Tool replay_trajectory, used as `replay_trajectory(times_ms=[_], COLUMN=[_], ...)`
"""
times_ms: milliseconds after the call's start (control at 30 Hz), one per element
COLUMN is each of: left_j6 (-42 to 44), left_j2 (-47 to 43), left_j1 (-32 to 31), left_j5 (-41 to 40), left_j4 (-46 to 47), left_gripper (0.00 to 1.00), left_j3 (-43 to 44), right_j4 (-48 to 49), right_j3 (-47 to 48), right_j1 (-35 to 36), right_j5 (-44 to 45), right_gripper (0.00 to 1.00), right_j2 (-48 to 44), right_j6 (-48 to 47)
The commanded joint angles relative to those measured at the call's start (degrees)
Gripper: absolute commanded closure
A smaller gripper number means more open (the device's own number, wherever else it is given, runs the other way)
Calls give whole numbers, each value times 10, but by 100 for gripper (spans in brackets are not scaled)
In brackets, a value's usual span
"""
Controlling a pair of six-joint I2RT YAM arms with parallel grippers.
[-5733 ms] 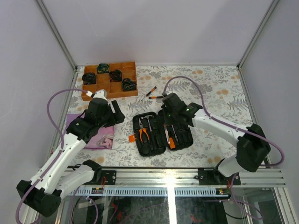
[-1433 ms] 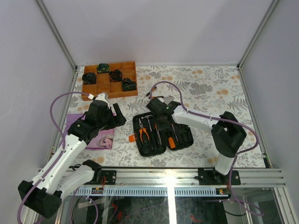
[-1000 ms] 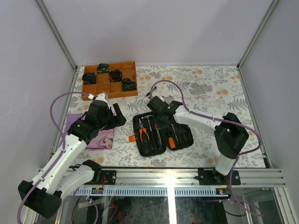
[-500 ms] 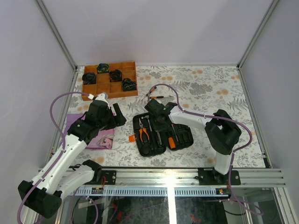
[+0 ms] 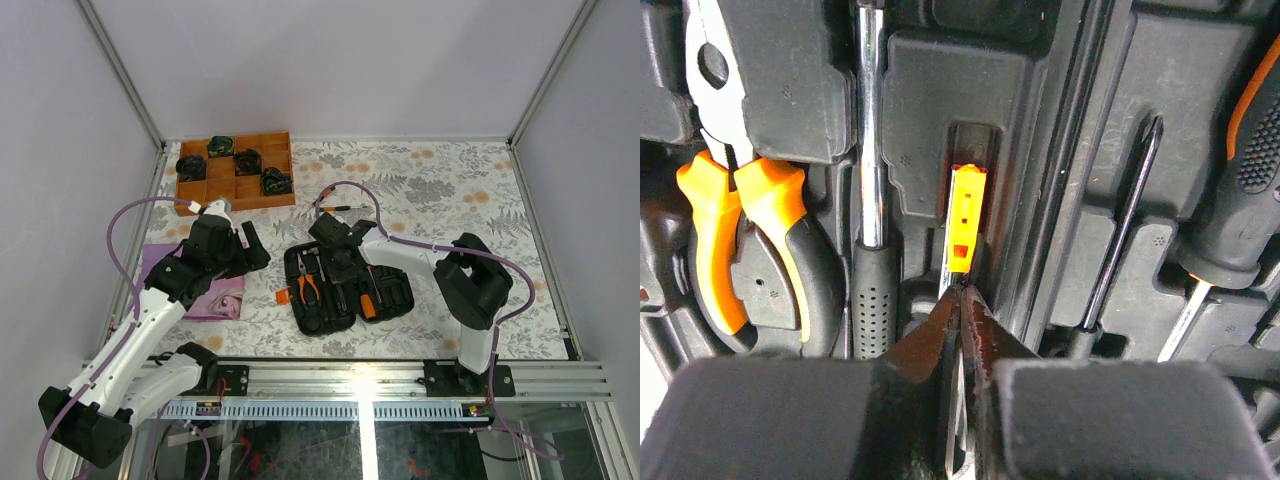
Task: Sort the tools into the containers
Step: Place the utility knife in the storage box.
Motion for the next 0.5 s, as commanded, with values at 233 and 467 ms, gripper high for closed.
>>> replay_trajectory(times_ms=[233,467], left_j6=[8,8], left_j2=[-3,-4], left_j1=[2,2], left_j5=[9,8], left_j4=[27,27], left_gripper=[21,21], left_j3=[-5,-6], right_j4=[-13,-26], right_j3=[9,23], right_j1=[2,2], right_j5=[9,18], right_gripper=[95,93], right_j2=[-9,-28], right_j6=[-5,-9])
